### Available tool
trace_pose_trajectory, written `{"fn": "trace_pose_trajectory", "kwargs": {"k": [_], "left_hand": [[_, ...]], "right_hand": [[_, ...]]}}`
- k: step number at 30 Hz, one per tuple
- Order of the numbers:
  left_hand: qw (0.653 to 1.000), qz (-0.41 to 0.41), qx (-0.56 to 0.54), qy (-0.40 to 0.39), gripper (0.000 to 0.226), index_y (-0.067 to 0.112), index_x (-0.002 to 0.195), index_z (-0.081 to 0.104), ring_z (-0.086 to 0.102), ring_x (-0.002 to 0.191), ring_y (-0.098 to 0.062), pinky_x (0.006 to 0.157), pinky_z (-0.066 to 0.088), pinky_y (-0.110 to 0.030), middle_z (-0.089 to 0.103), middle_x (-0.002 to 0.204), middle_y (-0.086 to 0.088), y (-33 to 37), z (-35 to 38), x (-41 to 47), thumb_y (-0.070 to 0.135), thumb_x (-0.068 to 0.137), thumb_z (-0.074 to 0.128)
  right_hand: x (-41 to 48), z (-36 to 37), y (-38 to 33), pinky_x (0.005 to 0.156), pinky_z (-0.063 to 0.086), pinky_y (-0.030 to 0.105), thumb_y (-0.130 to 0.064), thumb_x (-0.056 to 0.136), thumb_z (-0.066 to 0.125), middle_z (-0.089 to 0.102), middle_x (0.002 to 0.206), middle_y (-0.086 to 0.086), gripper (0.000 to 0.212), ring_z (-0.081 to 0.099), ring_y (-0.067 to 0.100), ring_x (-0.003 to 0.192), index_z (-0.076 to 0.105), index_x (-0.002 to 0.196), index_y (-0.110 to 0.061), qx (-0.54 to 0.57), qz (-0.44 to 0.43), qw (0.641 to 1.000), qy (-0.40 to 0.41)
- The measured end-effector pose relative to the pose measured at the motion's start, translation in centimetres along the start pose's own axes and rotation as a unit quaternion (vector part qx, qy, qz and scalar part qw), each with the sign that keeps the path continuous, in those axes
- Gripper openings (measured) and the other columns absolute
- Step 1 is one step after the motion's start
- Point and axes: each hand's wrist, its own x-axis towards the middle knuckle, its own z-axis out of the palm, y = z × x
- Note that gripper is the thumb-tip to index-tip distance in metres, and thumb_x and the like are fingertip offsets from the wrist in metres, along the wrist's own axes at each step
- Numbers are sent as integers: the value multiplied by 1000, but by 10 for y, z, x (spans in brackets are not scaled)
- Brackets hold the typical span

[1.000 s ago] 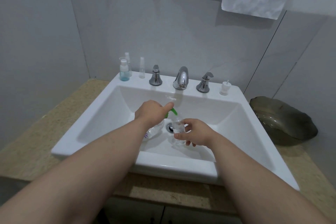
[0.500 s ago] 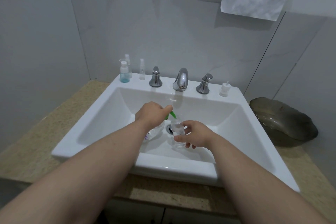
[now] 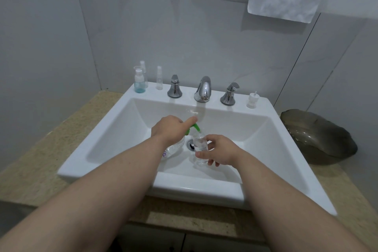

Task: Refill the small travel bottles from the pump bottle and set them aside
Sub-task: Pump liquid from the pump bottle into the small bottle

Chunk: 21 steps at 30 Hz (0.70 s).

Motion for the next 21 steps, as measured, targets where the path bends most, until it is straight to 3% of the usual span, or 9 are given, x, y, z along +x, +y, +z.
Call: {"fn": "trace_pose_trajectory", "kwargs": {"k": [13, 18, 21], "left_hand": [[1000, 1, -5, 4, 64, 14, 74, 76, 66, 77, -22, 70, 47, -31, 74, 78, -2, -1, 3, 4, 68, 89, 44], [1000, 0, -6, 8, 61, 9, 74, 74, 58, 67, -22, 62, 41, -30, 64, 65, 1, -1, 2, 3, 62, 89, 47], [1000, 2, -15, 6, 58, 9, 75, 74, 58, 68, -21, 62, 44, -30, 69, 70, 0, -3, 2, 4, 59, 85, 47]], "right_hand": [[-2, 0, -2, 54, 50, 26, -31, 86, 84, 76, 97, -5, 43, 67, 12, 60, 62, 122, -23, 4, 1, 1000, -2], [-3, 0, -2, 56, 51, 26, -33, 86, 84, 77, 96, -5, 43, 68, 11, 61, 63, 122, -23, -4, 1, 1000, -8], [-4, 0, -3, 55, 50, 25, -33, 86, 84, 76, 93, -6, 46, 68, 10, 61, 62, 125, -22, -15, 5, 1000, -14]]}}
